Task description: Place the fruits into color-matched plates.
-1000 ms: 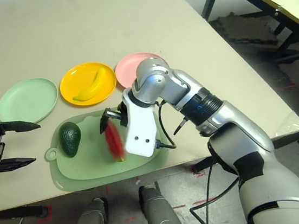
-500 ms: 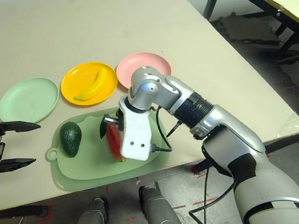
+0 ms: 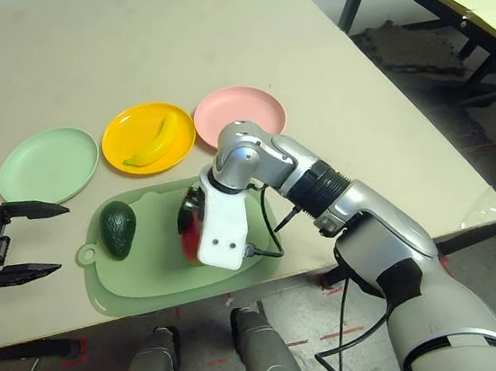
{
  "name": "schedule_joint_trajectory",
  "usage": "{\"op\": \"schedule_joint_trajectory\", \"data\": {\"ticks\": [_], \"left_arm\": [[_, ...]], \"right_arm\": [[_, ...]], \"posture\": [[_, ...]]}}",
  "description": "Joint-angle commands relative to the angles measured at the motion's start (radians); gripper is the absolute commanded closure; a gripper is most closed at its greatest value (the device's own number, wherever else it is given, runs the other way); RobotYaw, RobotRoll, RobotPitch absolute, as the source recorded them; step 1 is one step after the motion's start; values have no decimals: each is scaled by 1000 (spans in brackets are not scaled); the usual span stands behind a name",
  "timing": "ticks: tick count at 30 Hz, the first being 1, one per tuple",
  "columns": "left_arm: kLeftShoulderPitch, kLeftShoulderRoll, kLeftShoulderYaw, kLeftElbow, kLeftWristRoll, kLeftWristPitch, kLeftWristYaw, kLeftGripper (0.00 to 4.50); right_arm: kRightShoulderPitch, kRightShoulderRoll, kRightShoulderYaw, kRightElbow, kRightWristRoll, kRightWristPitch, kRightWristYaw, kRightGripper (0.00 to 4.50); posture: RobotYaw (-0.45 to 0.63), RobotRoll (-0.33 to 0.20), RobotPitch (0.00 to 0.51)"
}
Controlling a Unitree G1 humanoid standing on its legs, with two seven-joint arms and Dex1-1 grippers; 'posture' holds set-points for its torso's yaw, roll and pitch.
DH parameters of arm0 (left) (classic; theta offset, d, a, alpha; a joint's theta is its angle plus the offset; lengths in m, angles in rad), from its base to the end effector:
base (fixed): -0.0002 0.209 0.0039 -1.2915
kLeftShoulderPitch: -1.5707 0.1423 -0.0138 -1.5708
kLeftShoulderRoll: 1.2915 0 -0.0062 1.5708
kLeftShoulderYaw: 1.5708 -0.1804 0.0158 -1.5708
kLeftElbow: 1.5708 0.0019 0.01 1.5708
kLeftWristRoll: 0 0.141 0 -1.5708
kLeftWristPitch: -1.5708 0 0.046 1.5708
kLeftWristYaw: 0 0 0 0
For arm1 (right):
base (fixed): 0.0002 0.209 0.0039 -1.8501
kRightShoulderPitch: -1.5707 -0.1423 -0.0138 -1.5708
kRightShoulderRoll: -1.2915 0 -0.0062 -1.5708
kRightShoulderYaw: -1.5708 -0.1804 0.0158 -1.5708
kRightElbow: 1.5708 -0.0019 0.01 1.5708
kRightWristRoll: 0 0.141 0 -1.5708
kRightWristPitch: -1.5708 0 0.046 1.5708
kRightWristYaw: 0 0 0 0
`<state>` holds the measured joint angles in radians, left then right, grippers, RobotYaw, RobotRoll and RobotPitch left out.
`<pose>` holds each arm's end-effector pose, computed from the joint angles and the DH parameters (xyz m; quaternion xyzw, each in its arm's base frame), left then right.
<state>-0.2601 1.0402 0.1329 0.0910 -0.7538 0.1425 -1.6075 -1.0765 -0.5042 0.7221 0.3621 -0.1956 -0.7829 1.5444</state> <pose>0.2338 0.3233 0.2075 0.1440 0.0323 -0.6639 0.7332 0.2945 -0.0722 0.2282 -0.6707 -0.1266 0.7094 0.1757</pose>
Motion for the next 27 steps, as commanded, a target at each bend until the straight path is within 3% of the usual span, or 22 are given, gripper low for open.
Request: {"op": "schedule_joint_trajectory", "data": {"ticks": [1,20,27], "left_arm": [[8,11,-16,-13,-6,-9,-7,0],[-31,2,-43,21,8,-28,-7,0],[-48,2,-54,40,12,-39,-7,0]], "right_arm": [[32,6,21,-6,-11,20,-2,2800],[-101,-80,-69,44,94,93,70,2803],[-228,-42,-105,256,12,40,0,2803]], "posture": [[-27,0,229],[-57,0,208],[-62,0,201]]}}
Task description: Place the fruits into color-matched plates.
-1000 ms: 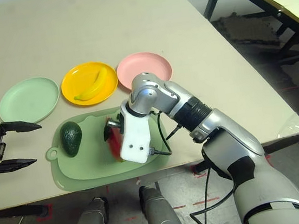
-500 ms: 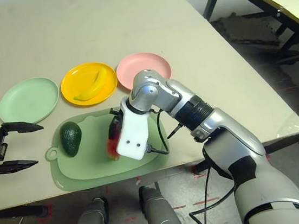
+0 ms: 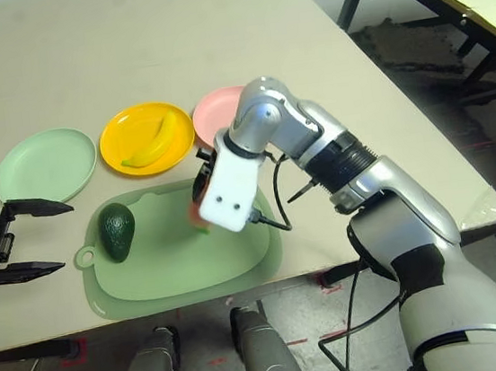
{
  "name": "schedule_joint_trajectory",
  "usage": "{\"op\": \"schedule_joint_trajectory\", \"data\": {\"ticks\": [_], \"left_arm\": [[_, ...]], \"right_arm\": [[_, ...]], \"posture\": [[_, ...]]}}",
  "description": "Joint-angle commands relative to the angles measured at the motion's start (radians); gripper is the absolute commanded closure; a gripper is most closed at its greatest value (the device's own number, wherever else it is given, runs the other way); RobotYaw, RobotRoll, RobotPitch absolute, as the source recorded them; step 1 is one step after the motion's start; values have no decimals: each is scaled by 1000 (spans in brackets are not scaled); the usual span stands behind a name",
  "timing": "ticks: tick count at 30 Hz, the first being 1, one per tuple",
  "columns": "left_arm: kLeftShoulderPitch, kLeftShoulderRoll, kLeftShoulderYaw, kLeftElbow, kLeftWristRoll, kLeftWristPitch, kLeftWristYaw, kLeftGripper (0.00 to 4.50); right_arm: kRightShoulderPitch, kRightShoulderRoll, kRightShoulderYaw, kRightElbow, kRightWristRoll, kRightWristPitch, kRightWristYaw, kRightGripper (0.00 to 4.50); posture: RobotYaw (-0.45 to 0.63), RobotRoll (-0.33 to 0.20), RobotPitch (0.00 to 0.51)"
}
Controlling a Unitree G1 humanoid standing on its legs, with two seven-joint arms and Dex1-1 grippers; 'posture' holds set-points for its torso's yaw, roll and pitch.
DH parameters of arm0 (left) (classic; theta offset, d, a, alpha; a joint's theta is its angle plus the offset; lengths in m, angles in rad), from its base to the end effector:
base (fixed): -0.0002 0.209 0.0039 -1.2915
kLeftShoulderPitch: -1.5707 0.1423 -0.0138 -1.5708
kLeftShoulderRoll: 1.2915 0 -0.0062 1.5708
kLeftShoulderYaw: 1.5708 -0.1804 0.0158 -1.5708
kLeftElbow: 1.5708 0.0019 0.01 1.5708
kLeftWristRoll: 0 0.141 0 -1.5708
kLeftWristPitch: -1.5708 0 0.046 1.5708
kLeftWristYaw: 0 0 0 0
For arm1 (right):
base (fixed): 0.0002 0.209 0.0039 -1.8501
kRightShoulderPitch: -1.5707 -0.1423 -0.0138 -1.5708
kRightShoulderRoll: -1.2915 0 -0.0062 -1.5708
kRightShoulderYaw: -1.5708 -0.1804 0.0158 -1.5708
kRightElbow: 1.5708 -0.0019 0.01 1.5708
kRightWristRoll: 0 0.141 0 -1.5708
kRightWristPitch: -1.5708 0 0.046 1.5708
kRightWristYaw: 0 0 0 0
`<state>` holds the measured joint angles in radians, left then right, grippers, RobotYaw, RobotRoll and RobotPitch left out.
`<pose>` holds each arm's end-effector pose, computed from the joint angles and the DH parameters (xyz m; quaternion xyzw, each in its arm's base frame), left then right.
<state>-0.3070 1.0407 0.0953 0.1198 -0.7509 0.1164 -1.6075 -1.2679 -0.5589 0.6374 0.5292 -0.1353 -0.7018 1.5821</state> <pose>0.2401 0.3207 0.2104 0.1540 0.0250 -0.6668 0.7287 0.3177 -0.0964 0.2889 -0.6964 -0.0794 0.6620 0.2653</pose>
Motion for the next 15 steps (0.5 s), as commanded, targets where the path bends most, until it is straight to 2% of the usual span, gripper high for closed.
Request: {"op": "schedule_joint_trajectory", "data": {"ticks": [1,6,10,15], "left_arm": [[-2,2,-16,13,10,-15,-7,0],[-13,-4,-17,28,17,-23,-7,0],[-11,-8,-13,30,22,-27,-7,0],[-10,-12,-9,33,26,-30,-7,0]], "right_arm": [[-66,20,-19,158,-85,-58,-77,2803],[-182,44,33,487,-332,-122,-378,2803],[-213,60,96,661,-511,-78,-640,2803],[-201,76,135,763,-618,-30,-816,2803]], "posture": [[-62,0,201],[-62,0,200],[-62,0,201],[-59,0,204]]}}
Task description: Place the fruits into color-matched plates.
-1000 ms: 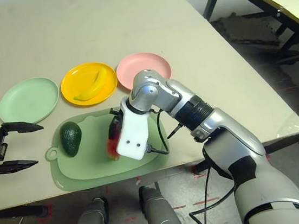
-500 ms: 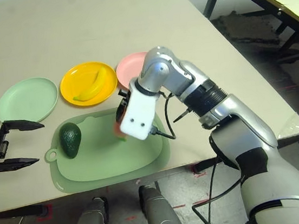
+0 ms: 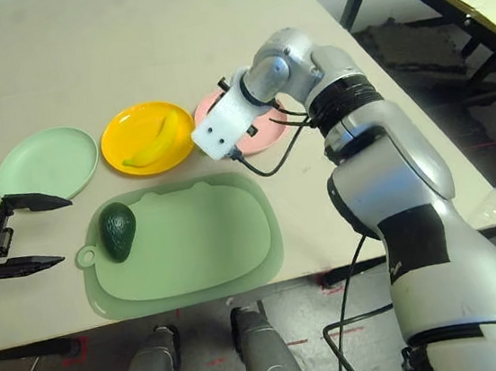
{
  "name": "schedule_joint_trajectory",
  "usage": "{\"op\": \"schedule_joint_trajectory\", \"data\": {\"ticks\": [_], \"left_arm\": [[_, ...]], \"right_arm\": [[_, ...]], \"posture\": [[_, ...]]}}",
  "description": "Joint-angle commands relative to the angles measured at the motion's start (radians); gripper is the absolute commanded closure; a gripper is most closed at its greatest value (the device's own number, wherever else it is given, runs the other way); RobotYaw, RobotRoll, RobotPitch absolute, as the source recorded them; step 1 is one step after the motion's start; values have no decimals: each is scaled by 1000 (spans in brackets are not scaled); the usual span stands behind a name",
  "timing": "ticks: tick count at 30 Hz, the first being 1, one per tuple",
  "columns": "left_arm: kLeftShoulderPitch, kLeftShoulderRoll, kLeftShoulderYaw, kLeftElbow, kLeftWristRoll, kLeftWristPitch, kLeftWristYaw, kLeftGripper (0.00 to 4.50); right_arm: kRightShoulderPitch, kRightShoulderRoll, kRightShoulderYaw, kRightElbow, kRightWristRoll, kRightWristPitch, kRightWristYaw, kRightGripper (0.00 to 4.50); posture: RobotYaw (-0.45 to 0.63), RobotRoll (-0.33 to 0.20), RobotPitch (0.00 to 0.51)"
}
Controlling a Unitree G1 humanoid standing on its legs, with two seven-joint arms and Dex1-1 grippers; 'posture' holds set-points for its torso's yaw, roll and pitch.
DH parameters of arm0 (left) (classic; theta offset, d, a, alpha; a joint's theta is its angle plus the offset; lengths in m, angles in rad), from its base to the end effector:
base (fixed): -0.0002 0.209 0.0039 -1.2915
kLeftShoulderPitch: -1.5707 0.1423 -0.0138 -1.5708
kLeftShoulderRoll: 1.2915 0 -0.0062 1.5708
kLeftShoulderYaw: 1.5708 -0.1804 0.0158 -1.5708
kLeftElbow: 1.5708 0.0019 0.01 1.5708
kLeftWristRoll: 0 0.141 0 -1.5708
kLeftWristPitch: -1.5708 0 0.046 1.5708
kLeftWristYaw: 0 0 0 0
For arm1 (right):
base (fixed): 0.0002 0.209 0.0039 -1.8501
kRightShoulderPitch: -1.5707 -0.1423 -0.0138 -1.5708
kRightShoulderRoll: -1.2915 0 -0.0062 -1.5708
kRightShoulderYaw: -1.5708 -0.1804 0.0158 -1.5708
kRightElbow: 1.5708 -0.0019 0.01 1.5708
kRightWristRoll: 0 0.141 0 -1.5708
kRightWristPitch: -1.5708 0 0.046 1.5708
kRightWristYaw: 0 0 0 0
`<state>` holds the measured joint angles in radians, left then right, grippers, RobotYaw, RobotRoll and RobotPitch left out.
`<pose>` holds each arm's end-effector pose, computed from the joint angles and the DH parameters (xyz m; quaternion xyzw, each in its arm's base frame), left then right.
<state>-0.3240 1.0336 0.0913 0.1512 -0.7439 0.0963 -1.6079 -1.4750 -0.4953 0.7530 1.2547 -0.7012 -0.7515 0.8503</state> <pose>0.2422 0.3232 0.2099 0.1567 0.0189 -0.6608 0.7338 0.3685 -0.1432 0.2641 -0.7810 0.0400 0.4623 0.4180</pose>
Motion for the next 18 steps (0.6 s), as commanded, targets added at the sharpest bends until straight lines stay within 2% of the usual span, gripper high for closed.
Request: {"op": "schedule_joint_trajectory", "data": {"ticks": [1,5,11,13,18], "left_arm": [[7,-6,-4,3,20,-10,-6,0],[10,-9,2,3,24,-12,-6,0],[6,-11,8,9,29,-15,-6,0],[-6,-12,2,17,31,-16,-6,0],[-32,-20,-16,33,38,-21,-6,0]], "right_arm": [[8,15,23,47,-67,25,-111,2803],[14,20,20,71,-98,49,-164,2803],[13,13,-7,73,-87,38,-142,913],[10,6,-18,68,-77,25,-121,113],[-5,-14,-53,51,-49,-3,-55,16]], "posture": [[-55,0,205],[-54,0,204],[-55,0,204],[-65,0,202],[-65,0,202]]}}
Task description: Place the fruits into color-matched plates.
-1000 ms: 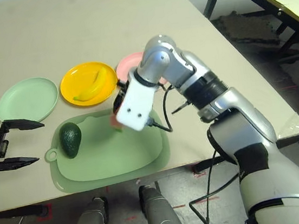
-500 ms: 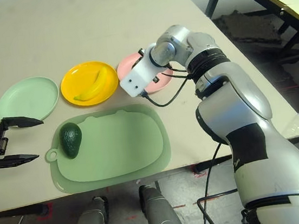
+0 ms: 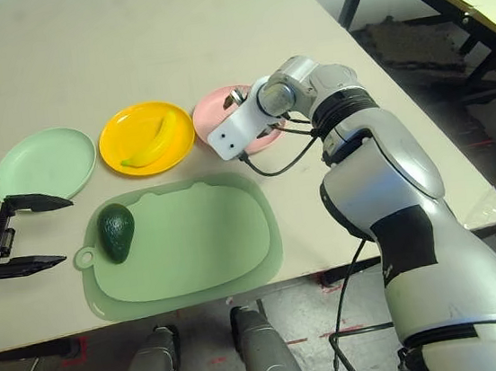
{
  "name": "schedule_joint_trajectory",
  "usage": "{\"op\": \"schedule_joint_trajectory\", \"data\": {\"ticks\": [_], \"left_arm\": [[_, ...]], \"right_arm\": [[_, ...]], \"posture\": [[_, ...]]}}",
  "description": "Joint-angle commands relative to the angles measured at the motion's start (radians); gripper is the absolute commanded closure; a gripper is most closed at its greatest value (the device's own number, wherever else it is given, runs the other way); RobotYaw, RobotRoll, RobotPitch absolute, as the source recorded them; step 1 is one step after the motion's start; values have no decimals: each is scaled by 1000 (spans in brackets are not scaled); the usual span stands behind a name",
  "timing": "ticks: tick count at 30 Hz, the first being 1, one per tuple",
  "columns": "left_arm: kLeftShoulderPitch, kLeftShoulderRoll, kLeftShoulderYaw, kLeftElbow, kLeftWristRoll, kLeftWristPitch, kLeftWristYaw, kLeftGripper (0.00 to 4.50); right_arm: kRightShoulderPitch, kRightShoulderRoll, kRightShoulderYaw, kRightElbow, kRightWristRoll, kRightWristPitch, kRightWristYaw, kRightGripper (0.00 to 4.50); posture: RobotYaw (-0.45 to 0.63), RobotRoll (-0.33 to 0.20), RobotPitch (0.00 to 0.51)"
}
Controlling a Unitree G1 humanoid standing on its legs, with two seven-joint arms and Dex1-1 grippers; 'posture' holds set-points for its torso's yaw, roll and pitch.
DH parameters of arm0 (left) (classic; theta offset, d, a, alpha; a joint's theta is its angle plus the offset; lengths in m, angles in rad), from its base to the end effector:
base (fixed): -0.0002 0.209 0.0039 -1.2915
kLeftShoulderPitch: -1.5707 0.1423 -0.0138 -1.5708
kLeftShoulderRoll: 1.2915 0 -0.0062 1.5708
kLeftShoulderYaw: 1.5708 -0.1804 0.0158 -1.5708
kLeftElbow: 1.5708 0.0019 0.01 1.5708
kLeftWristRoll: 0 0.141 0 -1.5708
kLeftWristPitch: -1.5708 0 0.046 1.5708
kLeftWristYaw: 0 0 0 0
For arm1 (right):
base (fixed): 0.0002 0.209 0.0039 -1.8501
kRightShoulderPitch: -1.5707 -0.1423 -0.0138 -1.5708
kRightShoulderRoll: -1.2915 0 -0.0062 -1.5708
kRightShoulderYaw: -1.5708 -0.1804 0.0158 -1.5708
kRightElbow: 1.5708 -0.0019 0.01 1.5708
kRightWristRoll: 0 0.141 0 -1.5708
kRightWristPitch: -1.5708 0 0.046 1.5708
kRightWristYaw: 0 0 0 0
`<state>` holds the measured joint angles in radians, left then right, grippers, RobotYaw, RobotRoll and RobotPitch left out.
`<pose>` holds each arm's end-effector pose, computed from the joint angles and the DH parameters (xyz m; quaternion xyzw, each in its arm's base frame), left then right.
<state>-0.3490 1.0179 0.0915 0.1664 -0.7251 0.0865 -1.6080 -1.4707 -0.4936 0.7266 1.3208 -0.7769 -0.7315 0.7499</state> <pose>0.2452 0.3224 0.2116 0.1640 0.0109 -0.6576 0.7352 0.3710 -0.1548 0.2566 -0.7842 0.0490 0.4319 0.4428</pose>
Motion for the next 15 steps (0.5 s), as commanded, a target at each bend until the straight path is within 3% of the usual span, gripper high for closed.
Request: {"op": "schedule_joint_trajectory", "data": {"ticks": [1,5,10,12,15], "left_arm": [[-11,-5,-19,20,20,-12,-6,0],[-29,1,-29,30,21,-15,-6,0],[-44,29,-47,49,14,-31,-6,0],[-53,41,-60,58,13,-42,-6,0],[-70,73,-95,70,10,-72,-6,0]], "right_arm": [[-14,-21,-34,-20,33,-28,60,16],[-36,-51,-95,-47,105,-43,181,16],[-3,-93,-239,-136,312,10,460,16],[50,-106,-305,-226,424,101,584,16],[206,-134,-406,-507,613,382,724,16]], "posture": [[-65,0,202],[-81,0,202],[-82,0,211],[-82,0,211],[-75,0,214]]}}
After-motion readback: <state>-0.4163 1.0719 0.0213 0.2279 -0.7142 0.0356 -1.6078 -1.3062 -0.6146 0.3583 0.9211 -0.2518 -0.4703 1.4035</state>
